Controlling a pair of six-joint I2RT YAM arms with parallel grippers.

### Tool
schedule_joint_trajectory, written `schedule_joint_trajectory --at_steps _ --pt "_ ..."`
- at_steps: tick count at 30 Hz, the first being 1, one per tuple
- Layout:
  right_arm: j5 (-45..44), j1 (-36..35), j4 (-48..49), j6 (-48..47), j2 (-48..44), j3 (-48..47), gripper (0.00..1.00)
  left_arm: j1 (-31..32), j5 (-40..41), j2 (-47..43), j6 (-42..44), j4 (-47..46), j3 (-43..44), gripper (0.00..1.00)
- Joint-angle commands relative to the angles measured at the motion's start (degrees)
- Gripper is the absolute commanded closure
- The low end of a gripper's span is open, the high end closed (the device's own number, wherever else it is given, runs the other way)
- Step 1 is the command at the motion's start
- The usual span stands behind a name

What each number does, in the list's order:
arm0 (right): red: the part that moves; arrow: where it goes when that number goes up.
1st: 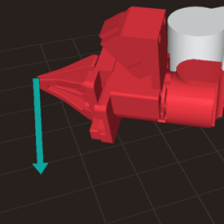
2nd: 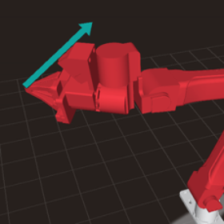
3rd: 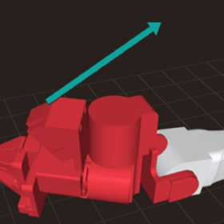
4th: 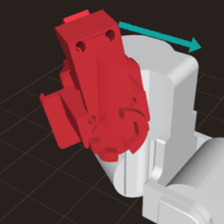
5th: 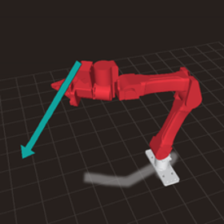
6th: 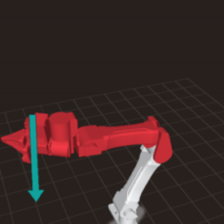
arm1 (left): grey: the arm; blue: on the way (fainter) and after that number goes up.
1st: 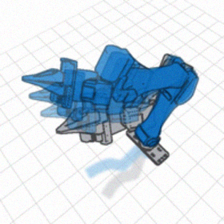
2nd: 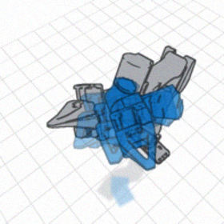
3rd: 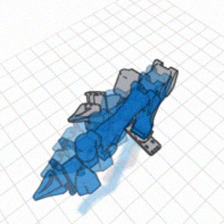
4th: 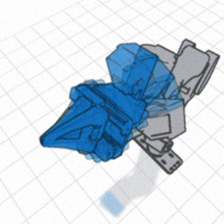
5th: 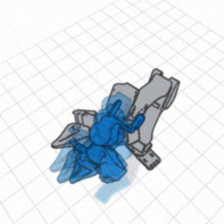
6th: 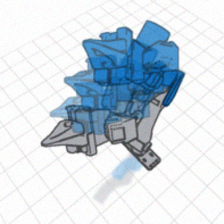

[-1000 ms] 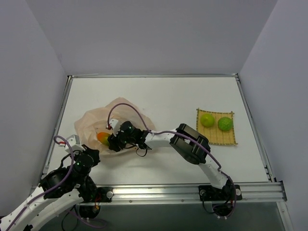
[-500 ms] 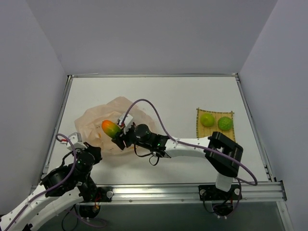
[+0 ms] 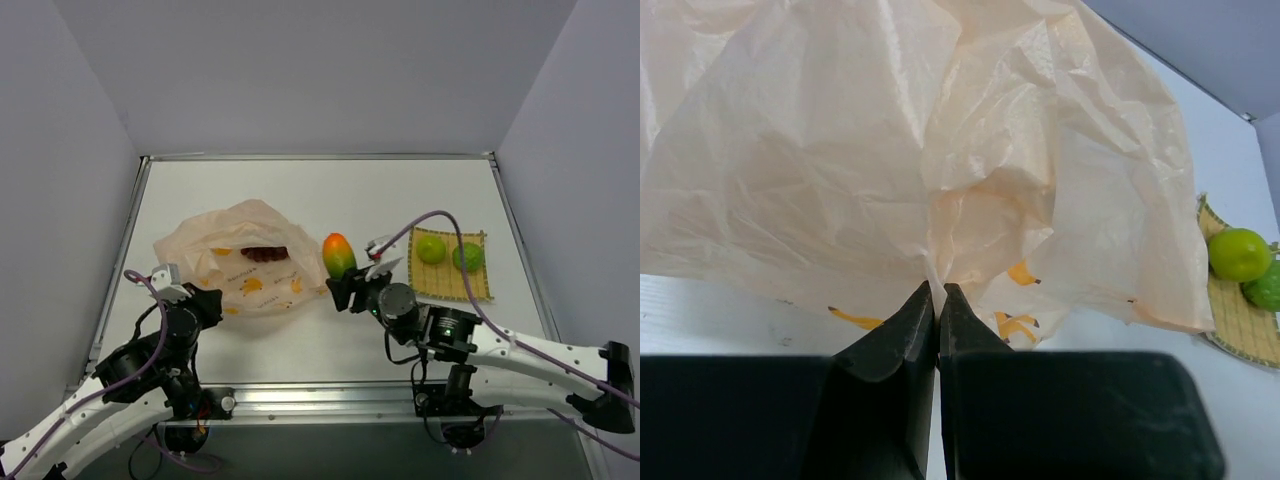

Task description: Take the fake fruits out of the plastic bag

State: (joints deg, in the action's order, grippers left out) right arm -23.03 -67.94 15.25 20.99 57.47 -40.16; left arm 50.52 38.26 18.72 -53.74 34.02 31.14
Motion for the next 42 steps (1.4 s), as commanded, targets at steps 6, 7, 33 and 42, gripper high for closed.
schedule_joint_trajectory --at_steps 6,7,33,42 --pt "-27.07 4.04 -34.48 34.27 -10.45 5.35 0.81 -0.07 -1.87 -2.37 3.90 -6.95 -1.43 0.98" --pt "-27.16 6.13 -35.28 36.12 -10.28 5.53 0.81 -0.07 -2.22 -2.02 4.34 -7.65 -1.34 0.98" --pt "-23.91 29.26 -27.75 45.46 7.91 11.33 0.81 -0.07 -4.33 -1.58 5.13 -7.92 -2.13 0.98" --pt "-19.70 38.40 -17.89 37.37 10.82 11.60 0.74 -0.07 -4.34 -0.79 5.40 -7.39 -1.78 0.98"
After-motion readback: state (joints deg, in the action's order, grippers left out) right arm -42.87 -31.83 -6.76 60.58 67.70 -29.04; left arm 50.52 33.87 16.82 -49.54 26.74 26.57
